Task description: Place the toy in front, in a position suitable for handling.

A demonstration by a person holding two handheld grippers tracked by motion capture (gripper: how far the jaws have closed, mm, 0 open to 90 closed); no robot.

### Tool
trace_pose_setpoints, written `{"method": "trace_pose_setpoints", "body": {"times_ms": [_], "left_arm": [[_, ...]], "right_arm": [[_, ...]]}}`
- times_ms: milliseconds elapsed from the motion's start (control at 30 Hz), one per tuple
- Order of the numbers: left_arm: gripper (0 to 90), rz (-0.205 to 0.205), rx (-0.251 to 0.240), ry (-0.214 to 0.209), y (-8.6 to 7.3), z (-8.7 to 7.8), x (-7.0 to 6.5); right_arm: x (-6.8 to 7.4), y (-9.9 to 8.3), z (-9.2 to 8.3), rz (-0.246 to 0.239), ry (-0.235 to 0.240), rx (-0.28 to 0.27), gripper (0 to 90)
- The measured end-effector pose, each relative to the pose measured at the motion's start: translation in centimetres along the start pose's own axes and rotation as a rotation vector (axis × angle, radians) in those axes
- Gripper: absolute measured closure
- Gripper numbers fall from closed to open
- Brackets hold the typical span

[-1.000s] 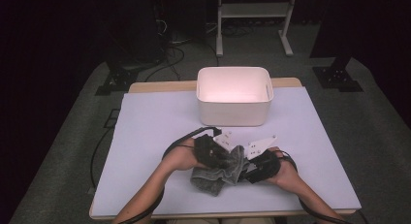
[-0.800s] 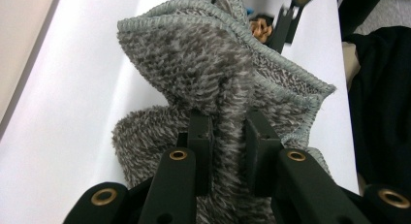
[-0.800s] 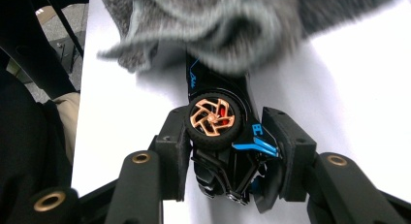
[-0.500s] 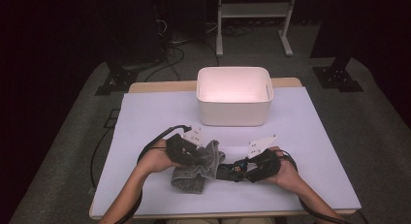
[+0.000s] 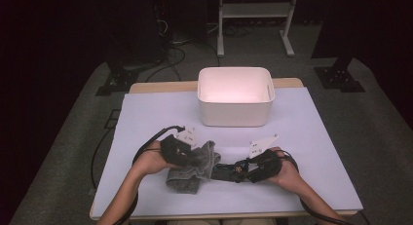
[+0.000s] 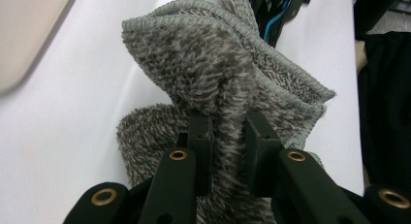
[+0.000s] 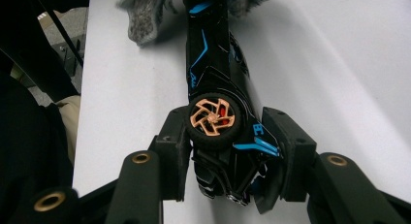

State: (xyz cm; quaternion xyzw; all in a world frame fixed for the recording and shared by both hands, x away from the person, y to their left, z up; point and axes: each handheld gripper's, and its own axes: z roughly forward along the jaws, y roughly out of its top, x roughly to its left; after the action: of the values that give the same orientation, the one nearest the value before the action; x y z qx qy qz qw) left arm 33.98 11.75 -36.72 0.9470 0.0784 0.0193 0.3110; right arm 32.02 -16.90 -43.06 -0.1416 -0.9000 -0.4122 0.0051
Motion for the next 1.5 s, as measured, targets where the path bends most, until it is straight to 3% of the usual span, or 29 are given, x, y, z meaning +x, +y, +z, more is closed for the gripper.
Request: {"method": "trace_pose_setpoints", "body": {"times_ms": [133,333,533,667,833,1000,1100,1233,1500], "left_arm": [[76.2,0.067,-0.001,-0.028,2.9,1.1,-0.6],[76.2,0.174,0.043,-0.09,7.7,5.3,-1.8],[76.2,0.186,0.051,-0.102,9.2,6.4,-1.8],[76.2,0.179,0.036,-0.111,8.5,6.1,-1.7],[76.2,0.148,0.035,-0.079,6.5,4.7,-1.4],[75.6,0.064,-0.022,-0.06,3.1,2.7,-0.7],[75.8,0.035,-0.045,-0.045,1.6,1.7,-0.5],[76.1,0.05,-0.01,-0.001,0.4,0.4,-0.4],[76.0,-0.015,-0.002,0.012,-2.5,-0.6,0.2]], "right_arm": [[0.1,0.0,0.0,-0.002,-0.001,0.003,54.1],[0.2,-0.1,0.1,-0.006,-0.008,-0.004,53.9],[0.1,-0.2,0.1,0.005,-0.005,-0.016,53.8],[0.2,-0.2,0.0,-0.002,-0.004,-0.012,54.1],[0.2,-0.2,0.1,-0.012,-0.01,-0.007,54.1],[0.2,-0.2,0.0,-0.011,-0.009,-0.007,54.1],[0.2,-0.1,0.0,-0.019,-0.01,0.003,54.2],[0.2,0.0,0.0,-0.011,-0.008,0.008,54.2],[0.1,0.3,0.0,-0.009,0.0,0.038,53.6]]}}
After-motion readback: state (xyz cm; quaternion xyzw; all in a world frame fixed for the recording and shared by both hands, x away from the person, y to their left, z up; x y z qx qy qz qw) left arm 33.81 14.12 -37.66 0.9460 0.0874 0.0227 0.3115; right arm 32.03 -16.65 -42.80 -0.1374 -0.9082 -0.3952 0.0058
